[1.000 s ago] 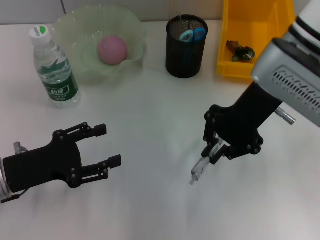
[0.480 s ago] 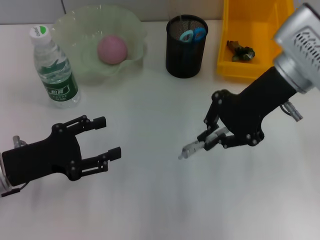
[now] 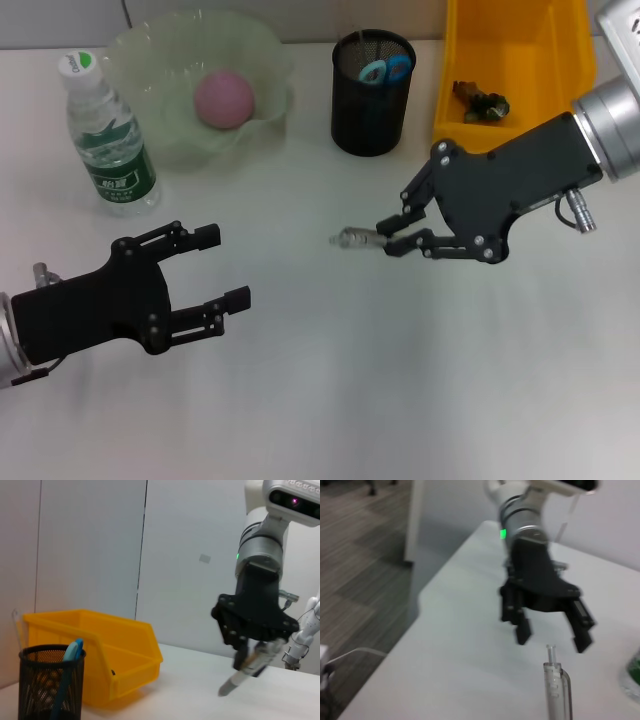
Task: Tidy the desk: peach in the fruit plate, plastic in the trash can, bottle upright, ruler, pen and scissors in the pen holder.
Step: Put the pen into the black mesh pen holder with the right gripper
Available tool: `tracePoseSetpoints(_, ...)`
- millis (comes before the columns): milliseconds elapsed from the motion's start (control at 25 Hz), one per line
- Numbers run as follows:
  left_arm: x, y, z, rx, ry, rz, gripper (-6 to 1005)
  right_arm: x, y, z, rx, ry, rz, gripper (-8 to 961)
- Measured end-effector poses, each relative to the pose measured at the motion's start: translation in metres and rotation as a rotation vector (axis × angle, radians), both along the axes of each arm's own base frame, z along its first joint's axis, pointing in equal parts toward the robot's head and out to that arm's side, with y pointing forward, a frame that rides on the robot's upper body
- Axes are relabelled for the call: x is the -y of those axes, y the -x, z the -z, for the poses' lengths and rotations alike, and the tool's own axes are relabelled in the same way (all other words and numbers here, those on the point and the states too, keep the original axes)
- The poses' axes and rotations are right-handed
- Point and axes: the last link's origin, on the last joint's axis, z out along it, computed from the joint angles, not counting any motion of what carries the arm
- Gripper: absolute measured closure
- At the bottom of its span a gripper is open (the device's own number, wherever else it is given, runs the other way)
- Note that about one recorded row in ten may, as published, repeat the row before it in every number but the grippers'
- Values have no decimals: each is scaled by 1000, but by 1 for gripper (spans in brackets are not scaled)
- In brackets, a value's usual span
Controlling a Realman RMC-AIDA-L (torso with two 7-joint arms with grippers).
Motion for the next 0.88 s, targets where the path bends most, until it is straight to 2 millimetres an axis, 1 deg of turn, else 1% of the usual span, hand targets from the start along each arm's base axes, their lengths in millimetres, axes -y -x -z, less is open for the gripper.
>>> tracePoseSetpoints(320, 3, -3, 5, 13, 5, 12, 196, 4, -13, 1, -112, -44, 155, 832)
tracePoseSetpoints(600, 6, -9, 5, 42, 8, 56, 196, 9, -29, -3, -218, -99, 257, 832)
tracePoseSetpoints(880, 5, -13, 5, 85, -19, 59, 196, 16, -43, -2, -346, -127, 331, 831)
